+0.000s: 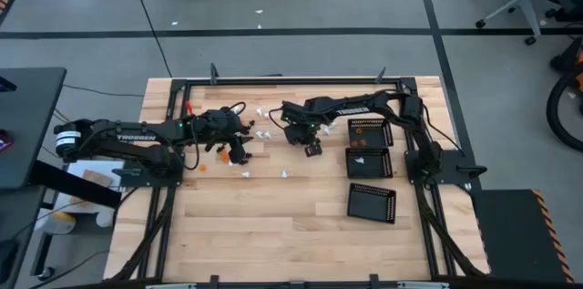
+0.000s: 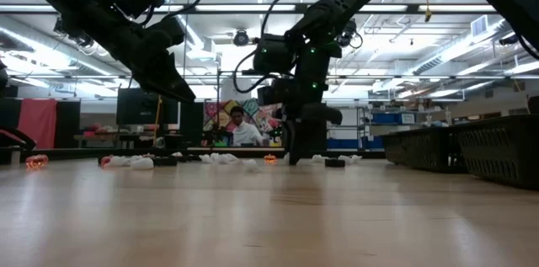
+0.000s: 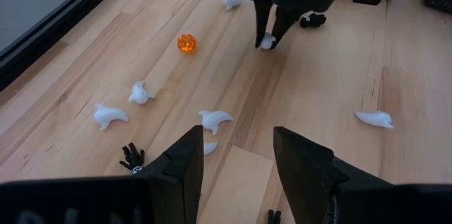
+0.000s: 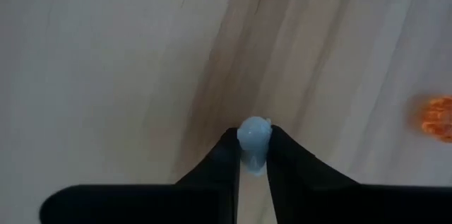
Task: Sort Halloween decoration
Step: Put the white ghost toy into the center black bin
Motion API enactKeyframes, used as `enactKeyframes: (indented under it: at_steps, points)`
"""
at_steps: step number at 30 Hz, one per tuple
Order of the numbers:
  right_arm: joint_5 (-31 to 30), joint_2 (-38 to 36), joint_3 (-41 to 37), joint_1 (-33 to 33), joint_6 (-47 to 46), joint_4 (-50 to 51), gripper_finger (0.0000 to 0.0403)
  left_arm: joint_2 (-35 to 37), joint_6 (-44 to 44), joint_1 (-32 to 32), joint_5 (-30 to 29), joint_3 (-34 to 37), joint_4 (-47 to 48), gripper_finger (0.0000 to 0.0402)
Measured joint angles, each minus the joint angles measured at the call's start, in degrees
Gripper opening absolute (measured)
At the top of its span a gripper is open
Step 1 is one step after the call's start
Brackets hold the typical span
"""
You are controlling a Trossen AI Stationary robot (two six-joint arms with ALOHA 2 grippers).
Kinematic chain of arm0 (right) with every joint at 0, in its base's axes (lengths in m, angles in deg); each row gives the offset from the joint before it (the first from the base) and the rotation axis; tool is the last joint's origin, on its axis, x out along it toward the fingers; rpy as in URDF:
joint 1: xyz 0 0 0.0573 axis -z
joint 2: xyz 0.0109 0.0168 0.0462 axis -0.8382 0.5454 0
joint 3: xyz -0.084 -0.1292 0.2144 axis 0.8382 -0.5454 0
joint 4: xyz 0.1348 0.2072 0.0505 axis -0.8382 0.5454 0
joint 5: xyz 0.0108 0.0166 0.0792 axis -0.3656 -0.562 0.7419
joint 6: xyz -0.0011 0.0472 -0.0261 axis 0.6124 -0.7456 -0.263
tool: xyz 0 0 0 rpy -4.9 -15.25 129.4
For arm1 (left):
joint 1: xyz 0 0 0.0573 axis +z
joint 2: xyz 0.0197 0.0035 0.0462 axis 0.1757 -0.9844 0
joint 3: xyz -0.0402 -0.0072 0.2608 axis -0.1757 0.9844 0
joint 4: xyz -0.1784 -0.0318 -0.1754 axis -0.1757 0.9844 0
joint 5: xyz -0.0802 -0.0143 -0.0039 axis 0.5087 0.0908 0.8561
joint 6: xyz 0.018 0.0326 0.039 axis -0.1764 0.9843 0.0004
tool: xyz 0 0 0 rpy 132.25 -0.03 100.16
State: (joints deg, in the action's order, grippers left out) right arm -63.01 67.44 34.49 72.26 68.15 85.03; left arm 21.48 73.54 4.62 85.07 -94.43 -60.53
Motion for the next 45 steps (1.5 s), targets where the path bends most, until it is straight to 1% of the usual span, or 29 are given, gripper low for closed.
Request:
enactKeyframes:
  at_steps: [6, 14, 18, 27, 29, 33, 39, 45]
  points:
    - [4.6, 0.3, 2.5, 0.6, -2.2, 4.1, 0.007, 0.0, 0.0, 0.0, 0.0, 0.0, 0.0, 0.0157]
    - [9.3, 0.2, 4.2, 2.2, -3.3, 7.3, 0.0063, 0.0, 0.0, 0.0, 0.0, 0.0, 0.0, 0.0157]
    - [11.7, -0.5, 4.2, 2.5, -4.7, 11.7, 0.0064, 0.0, 0.1, 0.0, 0.0, 0.0, 0.0, 0.0157]
    - [20.8, -4.3, 4.3, 2.6, -8.9, 24.6, 0.0065, 0.0, 0.1, 0.0, 0.0, 0.0, -0.1, 0.0157]
    - [21.5, -5.5, 4.3, 2.6, -10.1, 27.9, 0.0065, 0.0, 0.1, 0.0, 0.0, 0.0, 0.0, 0.0157]
    - [21.3, -8.3, 4.2, 2.1, -12.8, 30.6, 0.0066, 0.0, 0.1, 0.0, 0.0, 0.0, 0.0, 0.0157]
    - [20.3, -13.8, -1.2, 1.2, -17.0, 33.1, 0.0066, 0.0, -0.1, 0.0, 0.0, 0.0, 0.4, 0.0157]
    - [19.7, -19.8, -11.5, 0.8, -24.0, 33.6, 0.0067, 0.0, -0.1, 0.0, 0.0, 0.0, 0.4, 0.0157]
